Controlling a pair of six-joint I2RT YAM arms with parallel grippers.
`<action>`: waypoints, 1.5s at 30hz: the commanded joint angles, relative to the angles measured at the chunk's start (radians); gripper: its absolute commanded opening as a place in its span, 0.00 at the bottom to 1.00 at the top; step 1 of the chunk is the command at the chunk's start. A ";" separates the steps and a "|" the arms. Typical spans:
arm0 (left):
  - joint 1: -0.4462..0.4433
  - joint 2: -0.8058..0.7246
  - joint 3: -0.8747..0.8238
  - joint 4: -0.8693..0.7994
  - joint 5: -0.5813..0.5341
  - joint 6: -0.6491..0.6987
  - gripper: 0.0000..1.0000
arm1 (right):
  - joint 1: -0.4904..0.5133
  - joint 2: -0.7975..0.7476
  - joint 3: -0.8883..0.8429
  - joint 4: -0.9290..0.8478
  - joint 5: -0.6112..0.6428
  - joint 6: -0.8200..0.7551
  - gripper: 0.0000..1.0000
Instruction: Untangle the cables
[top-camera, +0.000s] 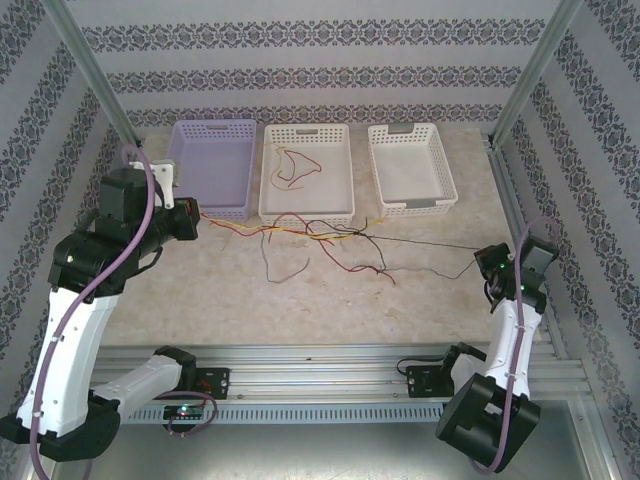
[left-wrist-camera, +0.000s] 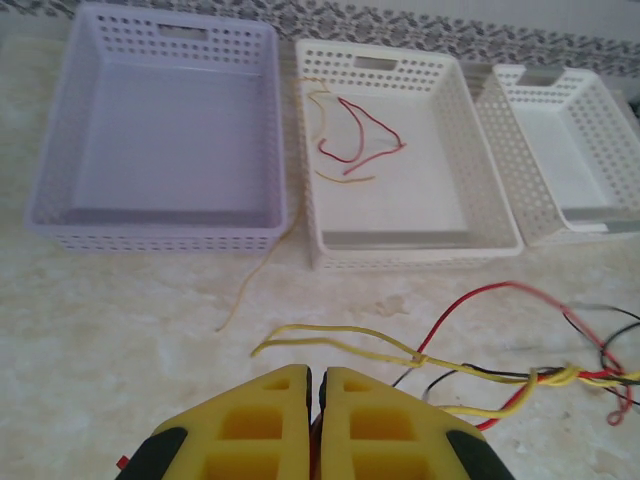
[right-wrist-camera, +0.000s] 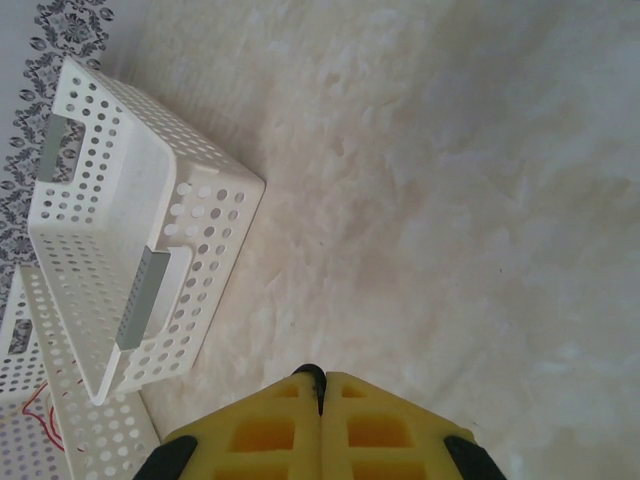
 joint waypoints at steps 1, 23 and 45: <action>0.017 -0.004 0.045 -0.036 -0.130 0.023 0.00 | -0.016 -0.019 0.014 -0.013 0.062 -0.019 0.00; -0.042 0.080 -0.106 0.179 0.198 -0.138 0.00 | 0.688 0.145 0.225 0.143 -0.080 -0.236 0.61; -0.176 0.075 -0.071 0.238 0.225 -0.252 0.00 | 1.436 0.594 0.331 0.509 0.240 -0.442 0.72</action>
